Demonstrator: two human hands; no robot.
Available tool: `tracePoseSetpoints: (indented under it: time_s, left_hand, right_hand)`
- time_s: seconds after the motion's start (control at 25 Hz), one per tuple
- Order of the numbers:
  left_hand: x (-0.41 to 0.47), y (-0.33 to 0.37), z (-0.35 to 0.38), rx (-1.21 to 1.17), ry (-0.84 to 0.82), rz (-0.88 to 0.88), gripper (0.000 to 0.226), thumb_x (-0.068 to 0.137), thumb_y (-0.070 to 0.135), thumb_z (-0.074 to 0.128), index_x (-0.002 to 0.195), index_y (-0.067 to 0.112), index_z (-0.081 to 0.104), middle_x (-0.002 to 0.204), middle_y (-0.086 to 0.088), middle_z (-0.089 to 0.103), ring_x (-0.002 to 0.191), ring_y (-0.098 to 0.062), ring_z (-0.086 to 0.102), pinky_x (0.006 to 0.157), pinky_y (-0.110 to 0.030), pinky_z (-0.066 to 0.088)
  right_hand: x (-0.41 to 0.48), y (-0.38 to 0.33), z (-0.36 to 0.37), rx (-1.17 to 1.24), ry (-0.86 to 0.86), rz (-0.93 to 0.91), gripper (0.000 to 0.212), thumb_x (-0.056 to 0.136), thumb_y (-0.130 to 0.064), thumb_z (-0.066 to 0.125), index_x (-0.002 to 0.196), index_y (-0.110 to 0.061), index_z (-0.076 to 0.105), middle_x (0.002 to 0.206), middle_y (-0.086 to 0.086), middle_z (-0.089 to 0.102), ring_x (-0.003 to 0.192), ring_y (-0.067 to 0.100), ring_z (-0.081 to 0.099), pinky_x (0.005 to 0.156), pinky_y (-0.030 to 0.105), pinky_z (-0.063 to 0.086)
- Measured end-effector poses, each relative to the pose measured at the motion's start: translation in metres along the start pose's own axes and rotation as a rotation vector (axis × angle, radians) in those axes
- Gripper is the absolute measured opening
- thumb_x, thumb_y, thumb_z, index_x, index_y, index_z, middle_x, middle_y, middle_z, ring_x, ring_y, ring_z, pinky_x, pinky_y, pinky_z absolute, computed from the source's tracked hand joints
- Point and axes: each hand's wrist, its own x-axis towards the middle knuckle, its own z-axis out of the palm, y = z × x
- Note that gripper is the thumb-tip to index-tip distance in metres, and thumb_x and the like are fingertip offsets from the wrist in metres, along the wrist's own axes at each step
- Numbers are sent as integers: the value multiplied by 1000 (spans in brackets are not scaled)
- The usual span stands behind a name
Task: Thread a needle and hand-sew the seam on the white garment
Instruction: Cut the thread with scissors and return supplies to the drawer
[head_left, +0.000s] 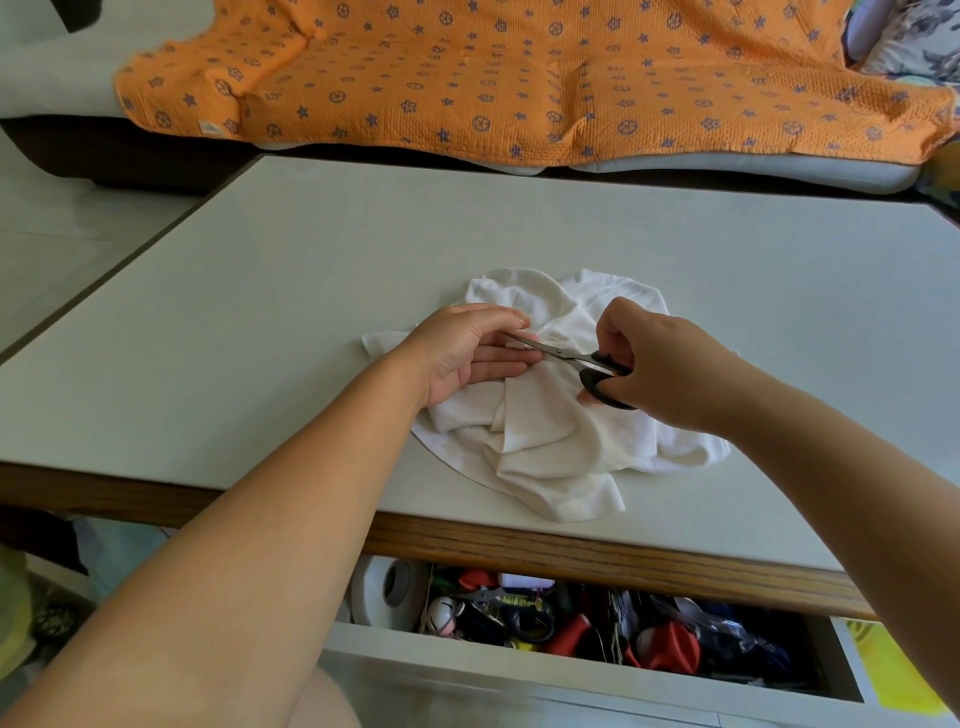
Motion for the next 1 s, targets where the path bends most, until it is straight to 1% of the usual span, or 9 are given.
tracePoseSetpoints:
  time_s: [0.2,0.32,0.4,0.52,0.6,0.68,0.72,0.84,1.0]
  left_hand:
    - [-3,3,-6,-46,3,-13,16,92,18,63,103,9,70,117,-9,69,80,-18,74,59,-24,60]
    - [-3,4,-6,42,187,39,29,91,21,67,119,11,64,100,-6,71,59,-10,67,47,-19,51]
    - [-6,5,-8,201,310,120,29,91,23,67,119,16,61,89,-3,68,52,-8,59,47,-19,47]
    - [-20,9,-7,388,268,183,15,92,23,64,106,16,63,83,0,64,52,-9,54,48,-20,45]
    - [-32,8,-4,489,169,163,14,93,24,63,103,16,66,85,1,67,57,-9,57,51,-21,48]
    - [-42,5,-1,565,77,124,13,93,25,64,102,16,67,86,-1,69,63,-10,62,54,-23,51]
    - [-47,4,0,587,28,99,12,93,24,63,100,16,67,86,-2,70,65,-11,64,56,-24,53]
    - [-64,4,1,634,-126,13,13,95,25,62,101,13,66,85,-5,73,72,-17,71,64,-30,59]
    - [-81,5,0,620,-198,-24,18,96,24,61,108,11,65,90,-8,75,81,-23,74,68,-32,60]
  right_hand:
    - [-17,11,-1,65,46,30,26,81,-26,75,82,-21,49,75,-13,57,69,11,53,61,19,41]
    - [-29,19,-1,99,61,69,26,79,-25,77,77,-23,51,75,-7,62,71,18,57,64,26,46]
    - [-37,22,-3,174,123,88,31,75,-25,81,73,-23,50,68,-7,61,63,14,54,60,22,44]
    - [-48,19,-2,362,148,100,39,68,-25,87,73,-15,50,61,-1,58,49,8,46,51,11,40]
    - [-55,10,-5,574,42,98,37,70,-19,86,80,-9,51,67,10,66,53,14,57,54,21,50]
    - [-68,2,-4,803,-200,83,32,74,-7,80,89,-8,52,74,14,71,61,19,64,60,31,55]
    - [-75,-2,0,850,-359,69,33,76,-4,79,93,-9,52,78,16,73,64,20,65,63,31,54]
    - [-97,-2,19,758,-696,39,36,78,-10,79,104,-14,54,91,17,75,78,20,68,71,19,49]
    - [-115,2,47,660,-790,84,35,80,-9,79,106,-16,57,94,10,76,75,12,66,63,16,46]
